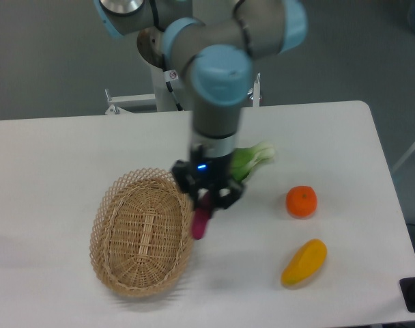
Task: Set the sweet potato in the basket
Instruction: 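Carry the held purple sweet potato over to the wicker basket, then lower the sweet potato into the basket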
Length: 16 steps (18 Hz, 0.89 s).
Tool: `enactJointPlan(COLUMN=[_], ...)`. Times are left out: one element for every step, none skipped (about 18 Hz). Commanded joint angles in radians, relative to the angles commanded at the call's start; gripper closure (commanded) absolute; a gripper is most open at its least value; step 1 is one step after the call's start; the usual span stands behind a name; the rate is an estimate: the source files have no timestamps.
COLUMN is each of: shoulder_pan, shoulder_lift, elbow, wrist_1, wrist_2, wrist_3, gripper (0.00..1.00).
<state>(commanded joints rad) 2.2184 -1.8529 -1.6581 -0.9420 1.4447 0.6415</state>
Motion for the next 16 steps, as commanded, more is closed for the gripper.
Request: enactJointPlan(shoulder_pan=[-0.032,-0.069,-0.097,-0.111,-0.124,-0.138,-0.144,-0.144,-0.146,-0.148,-0.151,-0.157,-0.160,-0.161,-0.169,-0.180], shoulder_lift=[-0.012,-0.026,-0.046,-0.066,-0.080,-0.089,-0.095,-0.103,-0.112,-0.121,-0.126,-0.135,-0.141,-0.150,-0.160,-0.169], elbow=[-0.003,-0.003,-0.005,-0.005,-0.008,-0.015,-0.026,-0.035,-0.040,-0.048,-0.051,-0.052,-0.052,-0.052,-0.052,-0.054], wrist_1=[0.015,0.022,0.041,0.060,0.078,0.083,0.085,0.086,0.086,0.091,0.091,0.091,0.089,0.089,0.089,0.091], wrist_2=[0.044,0.086,0.118,0.138,0.154,0.161,0.163,0.166,0.166,0.166,0.166,0.167,0.168,0.174,0.190,0.204], wrist_3=[-0.016,-0.028,-0.045,-0.072,-0.094,-0.100,-0.100,-0.095,-0.095,-0.094,-0.094,-0.094,-0.094,-0.092,-0.092,-0.092], gripper=[0.83,0.83,0.83,0.83,0.83,0.83,0.83,0.83,0.83,0.83,0.83,0.83,0.83,0.82,0.81,0.81])
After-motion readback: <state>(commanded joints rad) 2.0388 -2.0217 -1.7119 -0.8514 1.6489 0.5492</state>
